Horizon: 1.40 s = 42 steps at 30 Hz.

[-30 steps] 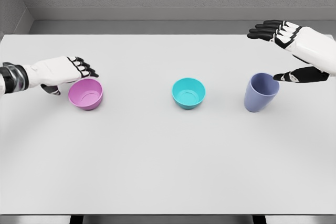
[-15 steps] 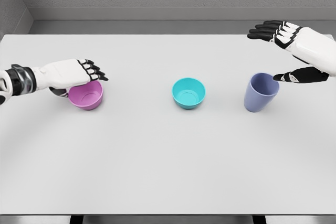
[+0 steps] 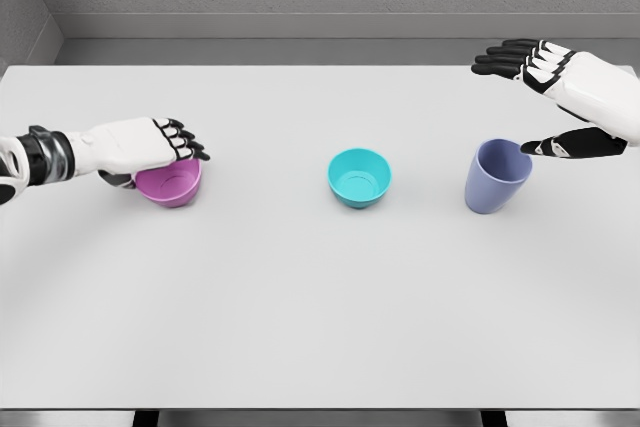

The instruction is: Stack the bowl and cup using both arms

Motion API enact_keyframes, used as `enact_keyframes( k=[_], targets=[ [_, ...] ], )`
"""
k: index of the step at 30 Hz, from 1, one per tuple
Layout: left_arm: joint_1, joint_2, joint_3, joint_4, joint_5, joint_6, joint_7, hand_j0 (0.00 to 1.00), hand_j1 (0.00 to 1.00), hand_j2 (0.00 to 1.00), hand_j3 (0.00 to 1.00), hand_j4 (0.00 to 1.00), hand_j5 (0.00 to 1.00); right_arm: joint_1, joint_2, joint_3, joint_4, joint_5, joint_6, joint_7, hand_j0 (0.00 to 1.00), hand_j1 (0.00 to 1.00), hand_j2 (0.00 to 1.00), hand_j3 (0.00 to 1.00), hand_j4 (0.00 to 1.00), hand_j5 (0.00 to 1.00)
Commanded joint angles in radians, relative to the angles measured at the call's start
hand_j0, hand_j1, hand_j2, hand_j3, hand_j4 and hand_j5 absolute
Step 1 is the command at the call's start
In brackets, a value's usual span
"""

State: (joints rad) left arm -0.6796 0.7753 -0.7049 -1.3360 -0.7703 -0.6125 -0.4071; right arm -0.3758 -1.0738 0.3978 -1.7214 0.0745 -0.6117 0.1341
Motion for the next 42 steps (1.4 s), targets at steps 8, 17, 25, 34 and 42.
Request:
enact_keyframes(
  k=[8,17,25,34,42],
  targets=[
    [-0.002,-0.002,-0.004,0.0,0.008,0.002,0.001,1.0,1.0,1.0,1.0,1.0,1.0,0.002,-0.003,0.0,0.0,-0.007,0.001,-0.001,1.0,1.0,1.0,1.0,1.0,1.0],
    [0.0,-0.002,-0.005,-0.002,0.003,0.002,0.001,0.77,0.77,0.77,0.77,0.77,0.77,0.002,-0.003,0.0,0.0,-0.007,0.001,-0.001,1.0,1.0,1.0,1.0,1.0,1.0],
    [-0.002,-0.002,-0.01,-0.002,0.008,0.002,0.007,0.46,0.46,0.46,0.46,0.46,0.46,0.002,-0.003,0.0,0.0,-0.007,0.001,-0.001,1.0,1.0,1.0,1.0,1.0,1.0],
    [-0.014,-0.102,-0.01,-0.02,0.036,0.002,0.01,0.43,0.43,0.43,0.43,0.43,0.43,0.005,-0.003,0.0,0.0,-0.007,0.001,-0.001,1.0,1.0,1.0,1.0,1.0,1.0],
    [-0.067,-0.195,0.001,-0.051,0.062,0.002,0.011,0.43,0.43,0.43,0.43,0.43,0.43,0.009,-0.003,-0.002,0.0,-0.007,0.001,-0.001,1.0,1.0,1.0,1.0,1.0,1.0]
  ],
)
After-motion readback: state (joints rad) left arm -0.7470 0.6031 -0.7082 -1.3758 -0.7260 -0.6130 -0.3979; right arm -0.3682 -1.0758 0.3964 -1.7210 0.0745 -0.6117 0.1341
